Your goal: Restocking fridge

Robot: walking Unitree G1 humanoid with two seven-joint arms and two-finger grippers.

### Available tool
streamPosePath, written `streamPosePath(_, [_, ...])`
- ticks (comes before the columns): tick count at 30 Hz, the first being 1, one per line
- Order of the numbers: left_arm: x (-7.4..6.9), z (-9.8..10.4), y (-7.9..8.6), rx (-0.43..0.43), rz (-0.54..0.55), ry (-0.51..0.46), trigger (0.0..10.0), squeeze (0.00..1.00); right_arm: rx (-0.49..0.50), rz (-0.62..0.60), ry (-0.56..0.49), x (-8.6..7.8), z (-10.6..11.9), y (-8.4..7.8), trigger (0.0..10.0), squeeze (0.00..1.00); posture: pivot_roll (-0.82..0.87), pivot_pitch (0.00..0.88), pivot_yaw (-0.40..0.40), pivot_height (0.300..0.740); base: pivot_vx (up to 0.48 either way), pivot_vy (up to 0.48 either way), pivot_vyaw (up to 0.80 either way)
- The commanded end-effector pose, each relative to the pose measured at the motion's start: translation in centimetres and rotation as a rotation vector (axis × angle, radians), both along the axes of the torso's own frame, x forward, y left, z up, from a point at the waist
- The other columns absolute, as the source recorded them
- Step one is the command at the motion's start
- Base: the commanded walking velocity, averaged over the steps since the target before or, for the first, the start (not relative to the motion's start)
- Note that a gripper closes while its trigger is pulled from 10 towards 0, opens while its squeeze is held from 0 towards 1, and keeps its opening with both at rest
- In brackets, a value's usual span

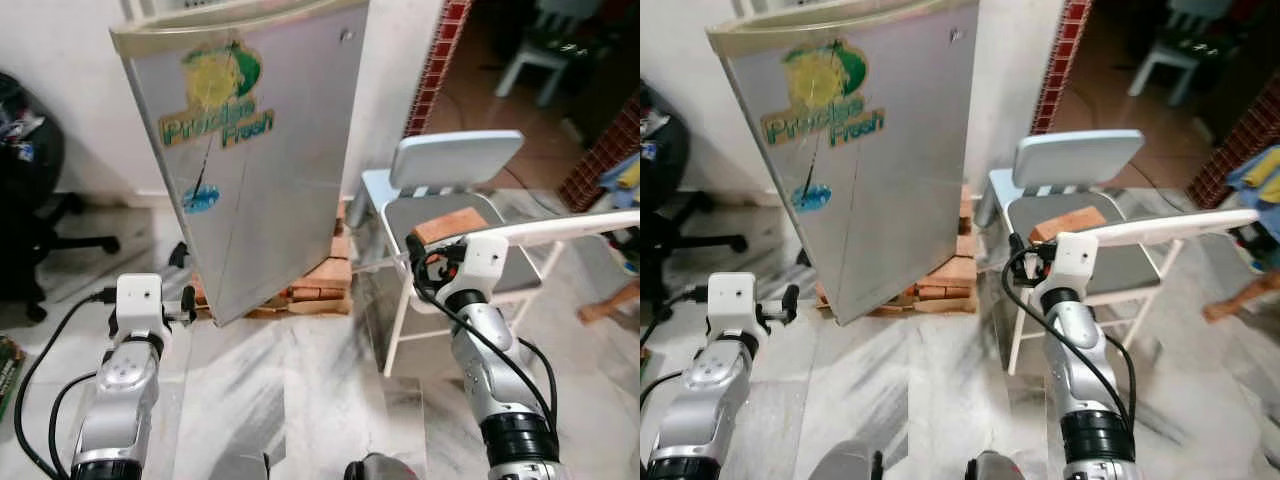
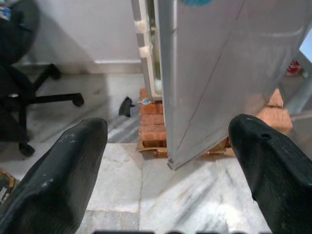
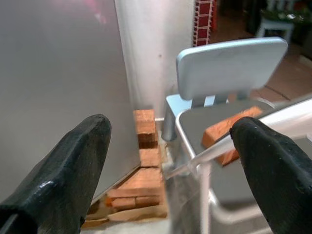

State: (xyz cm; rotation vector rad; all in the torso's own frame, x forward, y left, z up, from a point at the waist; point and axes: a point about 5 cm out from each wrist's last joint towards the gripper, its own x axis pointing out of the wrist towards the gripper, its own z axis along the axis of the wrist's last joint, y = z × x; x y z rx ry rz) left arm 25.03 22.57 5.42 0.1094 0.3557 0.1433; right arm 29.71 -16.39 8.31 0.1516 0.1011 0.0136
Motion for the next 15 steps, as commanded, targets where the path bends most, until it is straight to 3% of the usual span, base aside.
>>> streamPosePath(1, [0.38, 0.39, -0.63, -0.004, -0.037, -0.018, 10.0, 0.00, -0.010, 0.004, -0.017, 0.21, 0.43, 0.06, 10.0, 0.00, 0.15, 0.061, -0.041, 0.740, 0.000, 0.461, -0.80])
streamPosePath(12, [0.16, 0.22, -1.16, -0.001, -0.051, -0.014, 10.0, 0.00, -0.016, 0.002, -0.019, 0.23, 0.36, 0.00, 10.0, 0.00, 0.15, 0.063, -0.043, 0.740, 0.000, 0.472, -0.80])
streamPosePath(15, [0.13, 0.23, -1.11, -0.003, -0.050, -0.013, 10.0, 0.00, -0.017, 0.002, -0.021, 0.25, 0.38, 0.02, 10.0, 0.00, 0.15, 0.064, -0.044, 0.740, 0.000, 0.480, -0.35])
